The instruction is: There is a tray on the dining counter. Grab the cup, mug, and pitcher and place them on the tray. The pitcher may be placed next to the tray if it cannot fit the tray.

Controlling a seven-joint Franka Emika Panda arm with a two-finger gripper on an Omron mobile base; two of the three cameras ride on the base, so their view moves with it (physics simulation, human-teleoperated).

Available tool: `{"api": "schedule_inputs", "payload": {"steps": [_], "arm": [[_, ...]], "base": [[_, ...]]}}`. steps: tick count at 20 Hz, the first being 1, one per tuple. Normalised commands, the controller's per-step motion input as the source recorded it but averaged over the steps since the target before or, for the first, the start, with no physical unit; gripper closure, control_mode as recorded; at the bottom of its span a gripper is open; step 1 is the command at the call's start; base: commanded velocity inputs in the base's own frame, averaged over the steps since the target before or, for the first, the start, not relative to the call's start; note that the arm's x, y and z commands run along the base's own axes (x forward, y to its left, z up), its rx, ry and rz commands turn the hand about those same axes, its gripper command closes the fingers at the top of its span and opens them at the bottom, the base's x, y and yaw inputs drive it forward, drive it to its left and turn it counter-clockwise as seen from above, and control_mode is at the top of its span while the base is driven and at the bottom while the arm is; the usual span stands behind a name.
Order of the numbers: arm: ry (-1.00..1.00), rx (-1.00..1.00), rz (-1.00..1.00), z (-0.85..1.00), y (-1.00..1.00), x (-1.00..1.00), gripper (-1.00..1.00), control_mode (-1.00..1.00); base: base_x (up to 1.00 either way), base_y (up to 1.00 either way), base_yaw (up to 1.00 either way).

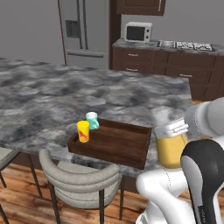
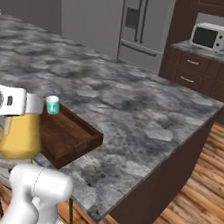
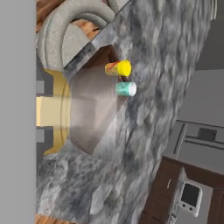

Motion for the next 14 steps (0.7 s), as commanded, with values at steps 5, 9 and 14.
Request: {"api": "schedule_inputs", "payload": {"steps": [5, 9, 14], "arm": [[-0.1, -0.08, 0.15, 0.92, 0.06, -0.13, 1.0, -1.0], [0.04, 0.08, 0.21, 0.06, 0.1, 0.27, 1.0, -1.0], [-0.03, 0.15, 0.25, -0.27, 0.04, 0.0, 1.0, -1.0]], "base": [[0.0, 0.0, 0.0], [0.0, 0.0, 0.0], [0.0, 0.0, 0.0]]}}
